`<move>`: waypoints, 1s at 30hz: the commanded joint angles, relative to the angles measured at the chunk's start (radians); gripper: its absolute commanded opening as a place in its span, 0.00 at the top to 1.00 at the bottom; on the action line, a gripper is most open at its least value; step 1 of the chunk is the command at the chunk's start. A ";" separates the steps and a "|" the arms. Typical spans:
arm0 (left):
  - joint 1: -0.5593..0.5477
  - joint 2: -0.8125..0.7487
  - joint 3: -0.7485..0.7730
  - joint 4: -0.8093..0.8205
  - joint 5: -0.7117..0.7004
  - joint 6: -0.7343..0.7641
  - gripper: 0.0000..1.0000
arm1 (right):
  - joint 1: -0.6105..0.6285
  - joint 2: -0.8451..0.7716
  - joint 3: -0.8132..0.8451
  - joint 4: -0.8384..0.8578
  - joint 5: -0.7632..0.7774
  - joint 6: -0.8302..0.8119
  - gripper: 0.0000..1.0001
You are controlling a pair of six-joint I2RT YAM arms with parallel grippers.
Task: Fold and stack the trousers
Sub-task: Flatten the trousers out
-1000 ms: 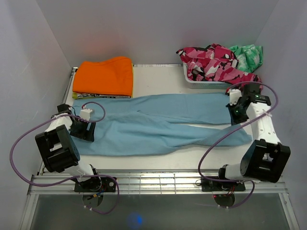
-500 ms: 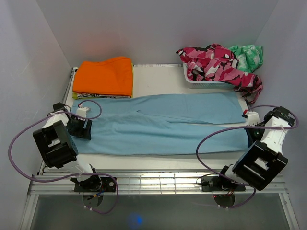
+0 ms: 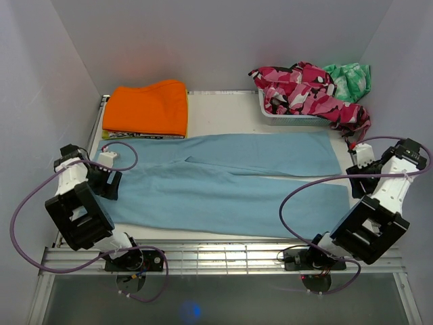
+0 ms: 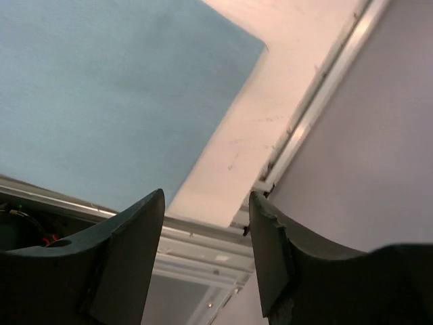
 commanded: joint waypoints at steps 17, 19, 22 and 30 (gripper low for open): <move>-0.008 0.028 -0.069 0.016 0.083 -0.094 0.19 | 0.323 0.286 -0.212 0.496 0.118 0.235 0.58; -0.028 -0.001 -0.104 -0.003 0.070 -0.062 0.23 | 0.322 0.329 -0.168 0.513 0.152 0.241 0.60; -0.039 -0.035 -0.153 -0.040 0.048 -0.020 0.26 | 0.319 0.395 -0.082 0.495 0.178 0.238 0.62; -0.044 -0.051 0.087 -0.158 0.241 -0.031 0.21 | 0.371 0.399 0.210 0.277 -0.013 0.307 0.64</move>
